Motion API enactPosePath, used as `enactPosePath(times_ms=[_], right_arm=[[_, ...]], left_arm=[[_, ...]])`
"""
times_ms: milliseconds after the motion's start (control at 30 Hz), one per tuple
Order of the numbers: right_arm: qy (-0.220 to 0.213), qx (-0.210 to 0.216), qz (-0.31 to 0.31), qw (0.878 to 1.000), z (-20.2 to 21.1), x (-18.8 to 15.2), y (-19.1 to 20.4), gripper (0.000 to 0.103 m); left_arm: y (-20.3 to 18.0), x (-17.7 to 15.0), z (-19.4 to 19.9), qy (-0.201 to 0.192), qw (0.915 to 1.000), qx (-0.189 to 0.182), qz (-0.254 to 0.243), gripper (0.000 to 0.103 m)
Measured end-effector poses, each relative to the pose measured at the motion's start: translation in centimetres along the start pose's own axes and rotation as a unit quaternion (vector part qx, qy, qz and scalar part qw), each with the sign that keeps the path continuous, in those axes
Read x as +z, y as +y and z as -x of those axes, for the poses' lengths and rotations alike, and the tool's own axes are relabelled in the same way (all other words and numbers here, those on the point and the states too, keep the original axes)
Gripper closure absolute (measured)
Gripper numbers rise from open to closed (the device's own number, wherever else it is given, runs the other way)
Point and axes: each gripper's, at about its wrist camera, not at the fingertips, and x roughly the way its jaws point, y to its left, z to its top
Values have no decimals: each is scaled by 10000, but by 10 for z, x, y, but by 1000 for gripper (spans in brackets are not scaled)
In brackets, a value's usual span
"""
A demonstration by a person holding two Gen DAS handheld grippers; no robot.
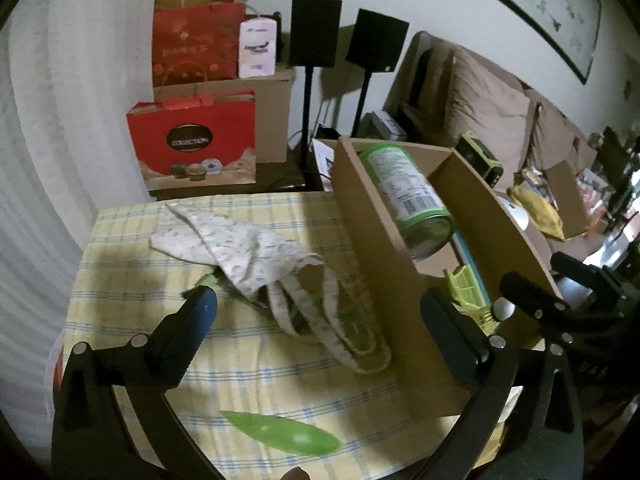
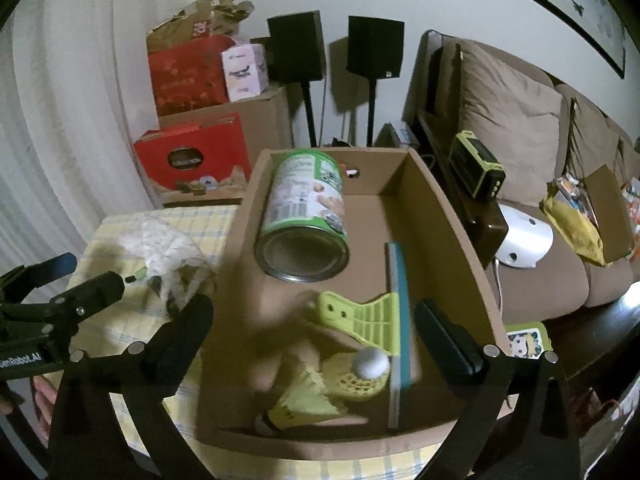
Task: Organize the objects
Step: 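Withdraw the right gripper from the box toward the floral cloth bag, then close the right gripper on the strap of the floral cloth bag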
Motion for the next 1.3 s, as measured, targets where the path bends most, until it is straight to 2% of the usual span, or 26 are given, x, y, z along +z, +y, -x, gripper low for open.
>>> enactPosePath(times_ms=[67, 233, 867, 1300], right_arm=[[-10, 18, 27, 10000, -1, 1, 8, 1], [-36, 81, 78, 9999, -2, 2, 26, 1], [-23, 359, 378, 9986, -18, 4, 88, 1], [123, 654, 579, 9961, -30, -11, 114, 1]], left_arm=[[5, -2, 1, 40, 10000, -38, 32, 0], [19, -5, 6, -58, 9999, 146, -24, 0], [92, -17, 14, -25, 9979, 168, 632, 0], [136, -50, -3, 235, 9952, 193, 932, 1]])
